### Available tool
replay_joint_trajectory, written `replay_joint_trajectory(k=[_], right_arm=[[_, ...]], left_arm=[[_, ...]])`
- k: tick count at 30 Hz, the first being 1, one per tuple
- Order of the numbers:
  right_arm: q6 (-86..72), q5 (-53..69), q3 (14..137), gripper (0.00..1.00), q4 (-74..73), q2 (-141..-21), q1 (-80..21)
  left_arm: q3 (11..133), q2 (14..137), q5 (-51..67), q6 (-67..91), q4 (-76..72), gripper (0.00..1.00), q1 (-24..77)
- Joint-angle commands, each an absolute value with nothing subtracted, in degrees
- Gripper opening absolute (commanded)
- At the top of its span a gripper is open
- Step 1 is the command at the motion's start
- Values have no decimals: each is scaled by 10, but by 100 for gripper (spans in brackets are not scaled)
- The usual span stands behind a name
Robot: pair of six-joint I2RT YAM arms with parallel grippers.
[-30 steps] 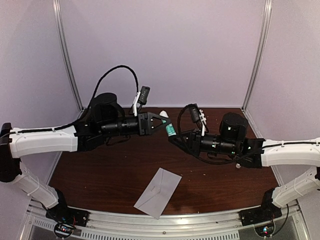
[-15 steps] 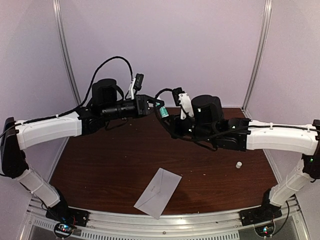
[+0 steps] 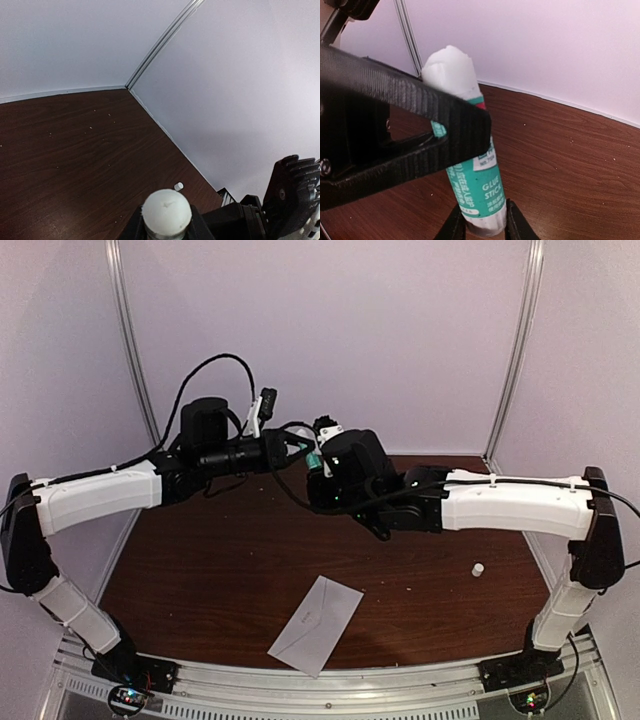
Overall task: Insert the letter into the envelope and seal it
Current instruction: Screw the solid glue.
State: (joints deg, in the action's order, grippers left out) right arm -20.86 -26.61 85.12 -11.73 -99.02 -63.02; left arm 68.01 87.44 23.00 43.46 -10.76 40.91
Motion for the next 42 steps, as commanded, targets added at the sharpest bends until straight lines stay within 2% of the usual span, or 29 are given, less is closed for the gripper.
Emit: replay_joint_trajectory(k=[1, 3, 6, 9, 11, 15, 21, 29, 36, 40, 42], right_arm=[[-209, -249, 815, 39, -33, -948, -612], [-206, -210, 782, 58, -5, -921, -611], [-207, -149, 718, 79, 42, -868, -609], [-209, -70, 655, 94, 85, -812, -598], [-212, -8, 625, 99, 104, -785, -588], [-235, 64, 582, 100, 126, -754, -554], [-307, 156, 504, 100, 246, -716, -508], [-332, 369, 496, 99, 341, -751, -493], [-353, 481, 537, 81, 373, -824, -502], [-354, 501, 554, 68, 375, -846, -511], [-360, 505, 554, 64, 390, -852, -513]], left_arm=[[665, 866, 280, 401, -127, 12, 412], [664, 865, 285, 390, -126, 12, 409], [656, 853, 286, 372, -122, 12, 405], [650, 839, 283, 343, -113, 12, 403], [644, 830, 282, 316, -107, 12, 403], [634, 817, 309, 266, -105, 13, 403], [635, 806, 397, 213, -121, 13, 403], [633, 807, 515, 198, -153, 14, 411], [630, 807, 575, 210, -182, 14, 421], [629, 806, 587, 214, -189, 14, 423], [629, 806, 589, 216, -190, 13, 424]])
